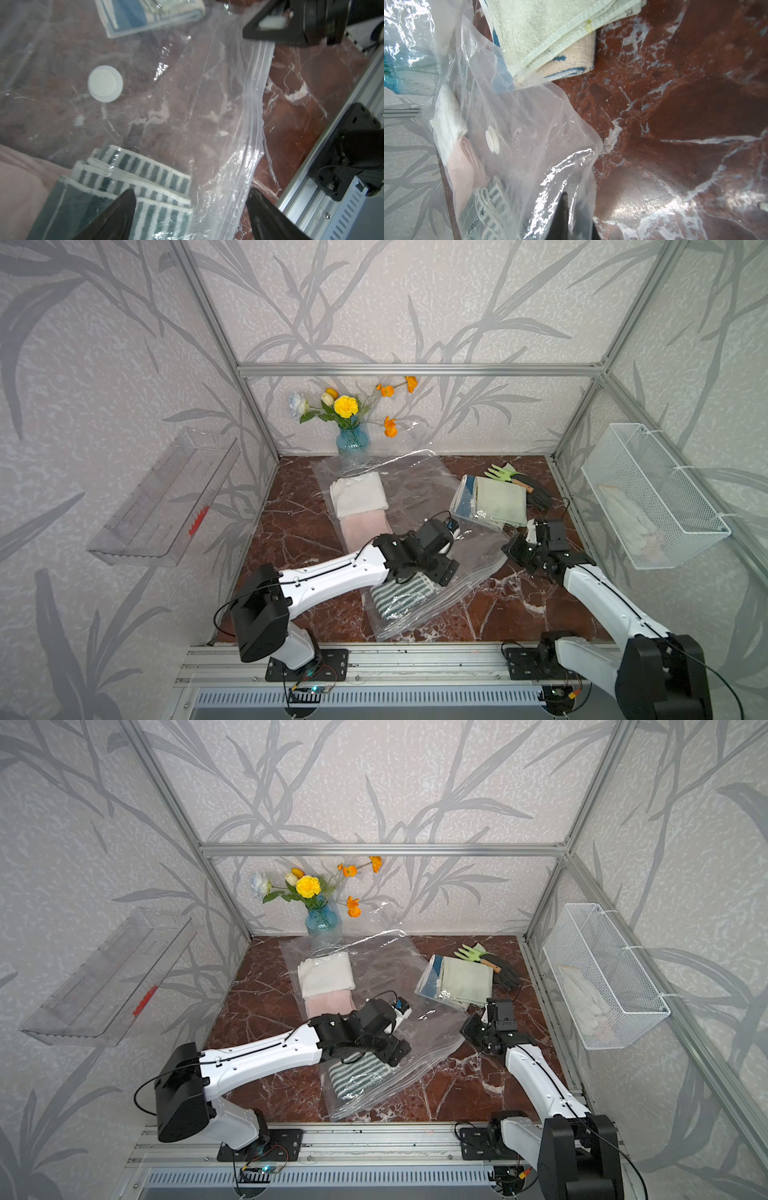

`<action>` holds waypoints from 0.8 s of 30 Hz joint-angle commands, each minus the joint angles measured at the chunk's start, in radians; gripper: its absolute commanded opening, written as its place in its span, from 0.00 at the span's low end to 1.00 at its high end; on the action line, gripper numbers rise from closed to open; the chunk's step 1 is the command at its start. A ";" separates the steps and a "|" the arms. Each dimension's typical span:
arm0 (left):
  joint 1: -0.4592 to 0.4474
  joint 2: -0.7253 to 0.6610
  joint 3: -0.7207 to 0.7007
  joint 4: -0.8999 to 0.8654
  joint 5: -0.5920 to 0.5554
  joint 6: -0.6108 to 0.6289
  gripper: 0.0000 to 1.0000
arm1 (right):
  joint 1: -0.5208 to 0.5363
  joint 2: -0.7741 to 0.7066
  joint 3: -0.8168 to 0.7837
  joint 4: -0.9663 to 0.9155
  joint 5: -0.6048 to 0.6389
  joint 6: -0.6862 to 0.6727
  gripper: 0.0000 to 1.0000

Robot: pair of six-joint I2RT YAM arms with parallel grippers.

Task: Place the folded towel into the vacuum bag
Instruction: Adjust the vacuum bag at the center of the board.

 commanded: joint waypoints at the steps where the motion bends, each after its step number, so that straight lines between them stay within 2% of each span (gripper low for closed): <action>1: -0.044 0.084 0.066 -0.104 -0.127 0.114 0.87 | -0.006 0.027 0.041 0.026 -0.013 -0.026 0.01; 7: -0.096 0.194 0.158 -0.138 -0.167 0.156 0.87 | -0.014 0.132 0.121 0.022 -0.061 -0.062 0.02; 17: -0.109 0.230 0.207 -0.139 -0.170 0.149 0.87 | -0.024 0.237 0.221 0.030 -0.104 -0.085 0.04; 20: -0.106 0.286 0.217 -0.163 -0.311 0.135 0.86 | -0.024 0.250 0.232 0.037 -0.107 -0.081 0.04; 24: -0.090 0.358 0.257 -0.221 -0.392 0.146 0.76 | -0.024 0.269 0.245 0.032 -0.141 -0.095 0.08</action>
